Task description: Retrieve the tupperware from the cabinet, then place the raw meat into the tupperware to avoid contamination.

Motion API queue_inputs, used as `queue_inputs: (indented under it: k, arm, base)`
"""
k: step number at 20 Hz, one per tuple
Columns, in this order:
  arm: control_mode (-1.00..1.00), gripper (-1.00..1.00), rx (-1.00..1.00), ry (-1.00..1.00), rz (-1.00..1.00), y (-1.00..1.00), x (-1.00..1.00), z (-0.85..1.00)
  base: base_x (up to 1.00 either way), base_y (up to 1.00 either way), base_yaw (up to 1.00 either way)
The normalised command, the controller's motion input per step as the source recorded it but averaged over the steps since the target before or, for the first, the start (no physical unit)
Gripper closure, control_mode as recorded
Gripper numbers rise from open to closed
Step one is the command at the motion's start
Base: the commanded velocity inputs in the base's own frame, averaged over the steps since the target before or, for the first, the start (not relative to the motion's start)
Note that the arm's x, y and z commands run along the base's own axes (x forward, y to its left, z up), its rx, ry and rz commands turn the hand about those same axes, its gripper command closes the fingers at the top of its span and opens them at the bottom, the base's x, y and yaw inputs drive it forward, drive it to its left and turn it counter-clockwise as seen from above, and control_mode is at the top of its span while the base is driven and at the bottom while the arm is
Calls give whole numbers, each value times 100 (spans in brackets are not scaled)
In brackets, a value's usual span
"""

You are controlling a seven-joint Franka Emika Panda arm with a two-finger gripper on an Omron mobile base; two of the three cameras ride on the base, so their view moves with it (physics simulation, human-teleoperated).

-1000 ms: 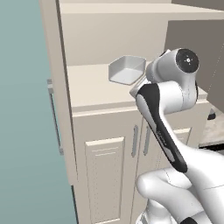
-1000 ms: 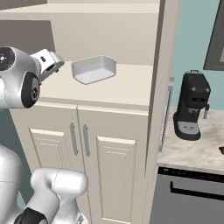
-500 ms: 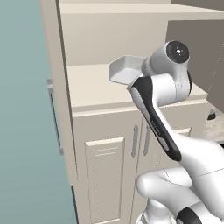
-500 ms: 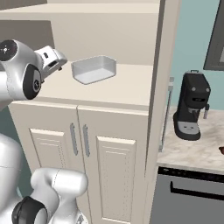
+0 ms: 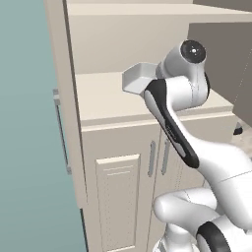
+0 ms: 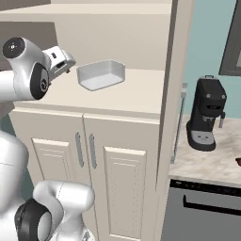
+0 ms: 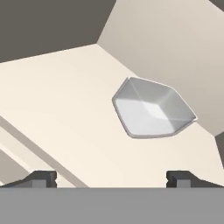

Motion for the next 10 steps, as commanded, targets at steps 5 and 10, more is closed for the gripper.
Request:
queue_inputs:
  k: [5,10]
  arm:
    - [-100,-100,2,0,0,0,27,0]
    - [-100,-100,2,0,0,0,24,-2]
  base:
    - [0,0,0]
    - [0,0,0]
